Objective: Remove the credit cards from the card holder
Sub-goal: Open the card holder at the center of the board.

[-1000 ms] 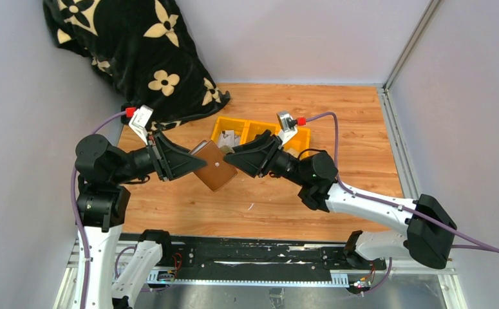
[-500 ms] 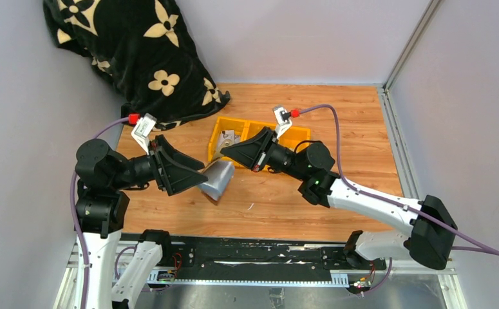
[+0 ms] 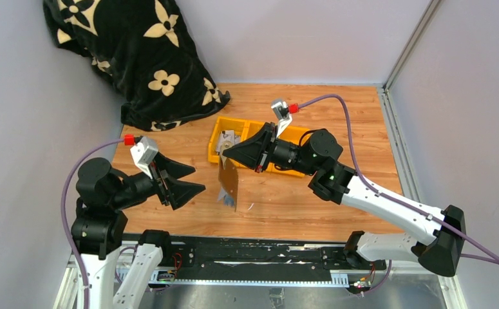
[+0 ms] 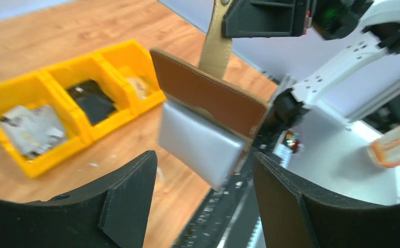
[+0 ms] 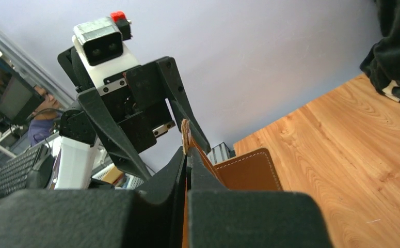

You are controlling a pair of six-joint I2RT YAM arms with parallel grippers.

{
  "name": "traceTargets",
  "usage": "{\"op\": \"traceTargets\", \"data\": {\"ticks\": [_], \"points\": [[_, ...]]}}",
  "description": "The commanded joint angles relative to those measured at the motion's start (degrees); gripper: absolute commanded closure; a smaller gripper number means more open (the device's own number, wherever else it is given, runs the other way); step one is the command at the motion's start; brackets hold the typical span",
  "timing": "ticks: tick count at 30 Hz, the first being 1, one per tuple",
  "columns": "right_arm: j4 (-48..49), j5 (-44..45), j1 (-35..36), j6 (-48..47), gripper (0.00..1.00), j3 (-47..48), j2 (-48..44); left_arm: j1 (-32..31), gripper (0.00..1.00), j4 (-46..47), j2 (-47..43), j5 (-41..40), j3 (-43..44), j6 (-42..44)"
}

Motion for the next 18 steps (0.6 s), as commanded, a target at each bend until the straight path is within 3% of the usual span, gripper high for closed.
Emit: {"op": "traceTargets", "data": {"ticks": [1, 8, 14, 18], "points": [[-1.9, -4.3, 1.2, -3.4, 1.0, 3.4, -0.5, 0.0, 0.27, -2.7, -2.5, -6.8, 1.0, 13.8], [-2.7, -11.9, 2.6, -3.7, 1.0, 8.1, 2.5, 0.0, 0.21, -9.6, -2.6, -3.7, 0.1, 23.7], [-5.1, -17.6, 4.7, -5.0, 1.0, 12.4, 5.6, 0.0, 0.03, -9.7, -3.8, 0.7, -0.7, 23.9], [-6.0, -21.0, 6.3, -5.2, 1.0, 15.4, 8.2, 0.0, 0.02, -9.7, -3.4, 2.5, -0.6, 25.8]]}}
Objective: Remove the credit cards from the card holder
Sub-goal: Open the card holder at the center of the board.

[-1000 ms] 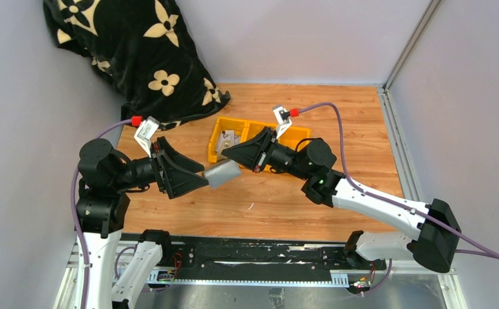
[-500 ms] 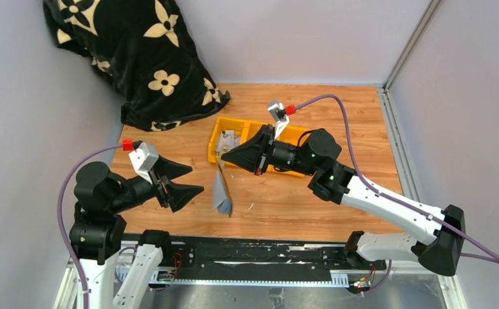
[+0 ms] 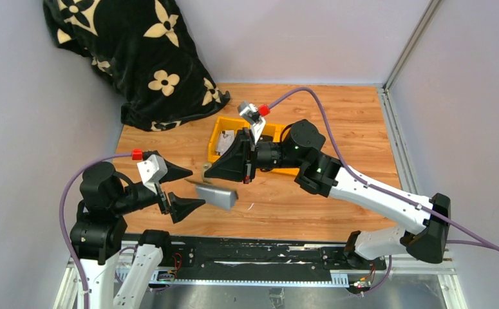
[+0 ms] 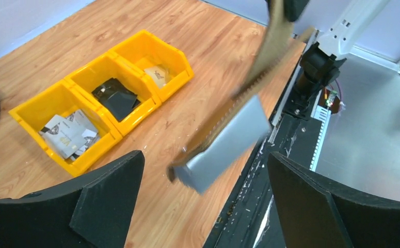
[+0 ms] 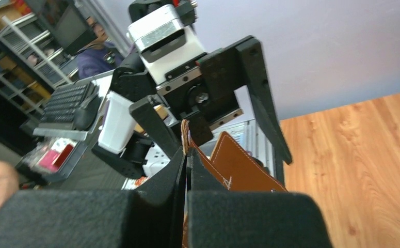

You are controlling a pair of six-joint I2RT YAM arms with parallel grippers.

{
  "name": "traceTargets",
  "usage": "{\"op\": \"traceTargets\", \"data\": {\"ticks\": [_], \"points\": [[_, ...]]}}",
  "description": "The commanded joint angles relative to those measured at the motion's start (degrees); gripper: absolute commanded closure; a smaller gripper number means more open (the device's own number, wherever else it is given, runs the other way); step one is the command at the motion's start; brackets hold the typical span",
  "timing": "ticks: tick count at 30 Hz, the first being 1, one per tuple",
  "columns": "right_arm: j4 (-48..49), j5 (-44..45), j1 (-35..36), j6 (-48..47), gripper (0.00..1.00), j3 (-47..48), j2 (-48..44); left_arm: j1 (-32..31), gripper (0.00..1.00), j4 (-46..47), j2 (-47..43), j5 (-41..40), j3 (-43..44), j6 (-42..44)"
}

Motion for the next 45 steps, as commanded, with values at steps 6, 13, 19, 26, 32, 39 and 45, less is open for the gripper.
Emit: {"op": "traceTargets", "data": {"ticks": [6, 13, 19, 26, 32, 39, 45], "points": [[-0.1, -7.5, 2.9, -1.4, 1.0, 6.3, 3.9, 0.0, 0.36, -0.7, -0.3, 6.4, -0.1, 3.7], [-5.9, -7.6, 2.9, -4.8, 0.92, 7.3, 3.7, 0.0, 1.0, -0.7, -0.8, 9.7, 0.1, 2.2], [-23.2, -7.5, 2.0, -25.1, 0.44, 4.3, -2.6, 0.0, 1.0, -0.8, 1.8, 13.5, 2.4, -4.3], [-20.5, -8.6, 1.8, -33.4, 0.31, -7.9, -13.4, 0.0, 1.0, -1.1, 7.7, 18.8, 7.0, -15.1], [-12.9, -6.4, 1.9, -32.5, 0.3, -16.8, -16.8, 0.0, 1.0, -1.3, 10.6, 20.9, 10.9, -20.7], [-7.4, -3.5, 2.2, -31.9, 0.3, -18.7, -13.5, 0.0, 1.0, -1.2, 10.5, 20.6, 12.5, -22.9], [-3.1, -1.8, 2.5, -30.3, 0.3, -18.0, -11.3, -0.1, 1.0, -1.2, 10.5, 20.2, 13.1, -23.3]]}}
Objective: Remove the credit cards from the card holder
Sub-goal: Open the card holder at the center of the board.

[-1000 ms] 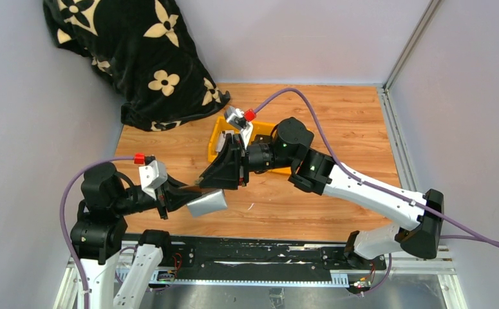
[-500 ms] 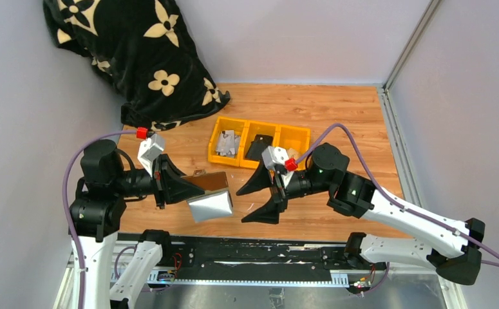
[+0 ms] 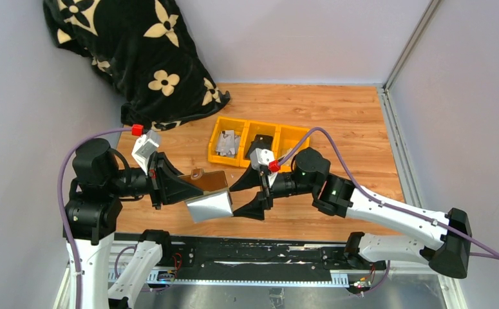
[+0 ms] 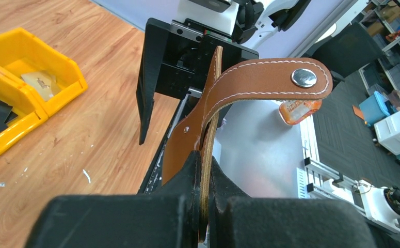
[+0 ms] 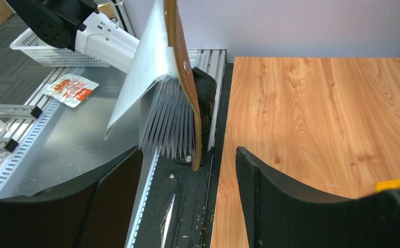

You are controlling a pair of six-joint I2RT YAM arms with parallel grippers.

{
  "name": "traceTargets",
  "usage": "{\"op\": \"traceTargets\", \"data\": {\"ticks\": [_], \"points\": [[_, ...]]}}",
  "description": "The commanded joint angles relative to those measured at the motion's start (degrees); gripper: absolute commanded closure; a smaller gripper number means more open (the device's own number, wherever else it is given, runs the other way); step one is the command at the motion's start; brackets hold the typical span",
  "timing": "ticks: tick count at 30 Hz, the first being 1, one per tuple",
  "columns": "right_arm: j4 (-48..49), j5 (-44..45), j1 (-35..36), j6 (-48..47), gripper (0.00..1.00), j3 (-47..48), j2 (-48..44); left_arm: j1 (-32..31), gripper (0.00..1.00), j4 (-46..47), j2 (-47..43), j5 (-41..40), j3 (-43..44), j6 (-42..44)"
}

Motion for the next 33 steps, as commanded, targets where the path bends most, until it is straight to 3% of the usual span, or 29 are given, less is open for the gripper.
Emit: {"op": "traceTargets", "data": {"ticks": [1, 16, 24, 33], "points": [[6.6, 1.8, 0.3, 1.2, 0.3, 0.6, 0.5, 0.0, 1.0, 0.5, -0.3, 1.8, 1.7, -3.9], [6.9, 1.3, 0.6, 1.6, 0.32, 3.0, 2.7, 0.0, 1.0, 0.5, 0.6, 1.9, 3.4, -4.4], [7.2, -2.4, 0.7, 2.2, 0.36, -0.8, 1.7, 0.0, 1.0, 0.5, 0.9, 2.0, 4.4, -4.8], [7.7, -1.4, 0.7, 2.4, 0.52, 0.3, 1.0, 0.0, 1.0, 0.5, 1.2, 1.6, 5.3, -5.6]]}}
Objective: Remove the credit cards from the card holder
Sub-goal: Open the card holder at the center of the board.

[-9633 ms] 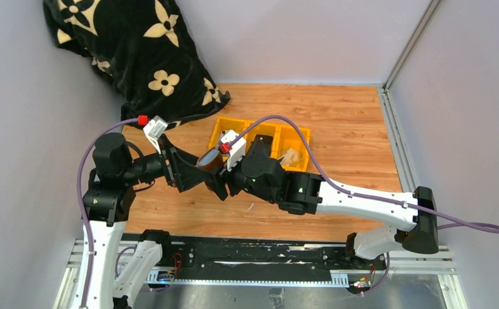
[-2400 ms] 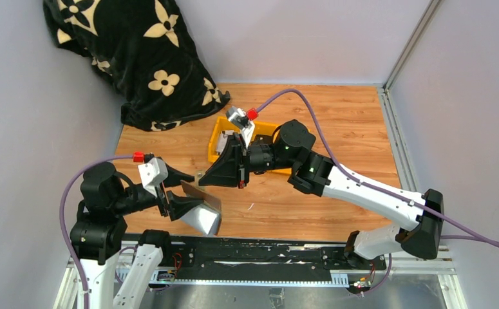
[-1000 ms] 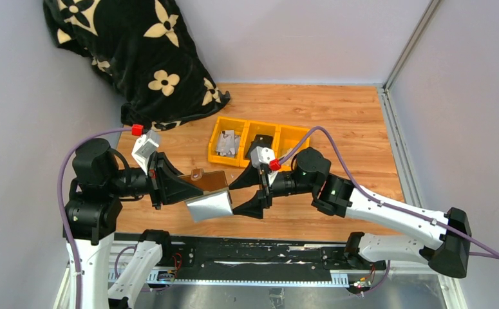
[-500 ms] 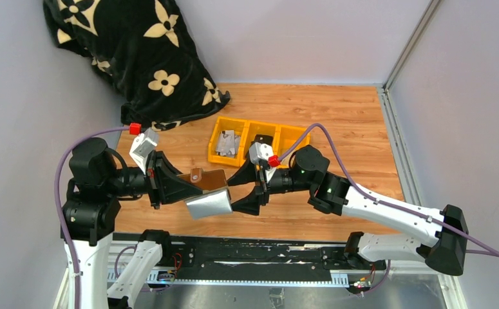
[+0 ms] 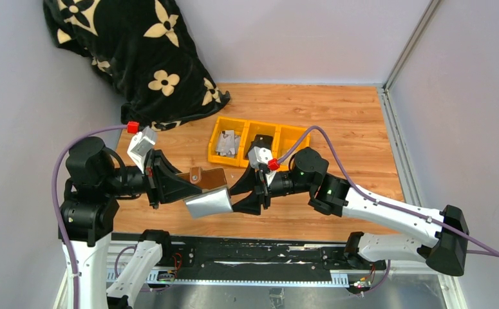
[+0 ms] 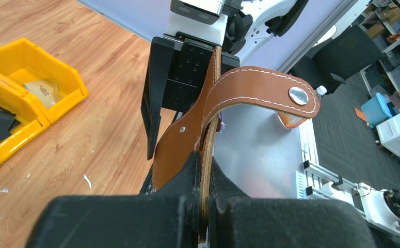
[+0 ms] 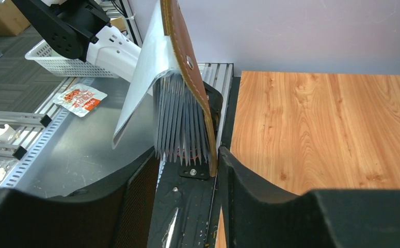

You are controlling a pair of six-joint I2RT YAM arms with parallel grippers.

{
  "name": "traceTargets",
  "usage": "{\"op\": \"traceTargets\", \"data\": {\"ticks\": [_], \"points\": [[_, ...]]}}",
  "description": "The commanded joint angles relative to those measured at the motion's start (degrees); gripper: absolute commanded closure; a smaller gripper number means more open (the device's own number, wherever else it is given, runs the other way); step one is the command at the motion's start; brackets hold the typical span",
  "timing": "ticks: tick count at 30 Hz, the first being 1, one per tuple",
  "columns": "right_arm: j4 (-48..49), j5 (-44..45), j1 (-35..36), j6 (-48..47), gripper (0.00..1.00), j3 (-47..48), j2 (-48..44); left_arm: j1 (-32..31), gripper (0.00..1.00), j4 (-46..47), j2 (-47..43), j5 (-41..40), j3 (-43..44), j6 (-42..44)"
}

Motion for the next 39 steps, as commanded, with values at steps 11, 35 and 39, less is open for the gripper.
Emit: {"op": "traceTargets", "data": {"ticks": [11, 35, 39], "points": [[9.1, 3.8, 0.5, 4.4, 0.73, -1.2, -2.3, 0.0, 1.0, 0.4, 0.4, 1.3, 2.9, -5.1], [47.2, 7.7, 0.5, 28.3, 0.54, -5.3, 4.4, 0.0, 1.0, 0.5, 0.1, 1.9, 3.8, -6.4], [46.8, 7.2, 0.8, 28.5, 0.51, -4.7, 4.4, 0.0, 1.0, 0.5, 0.1, 1.6, 3.6, -6.2]]}}
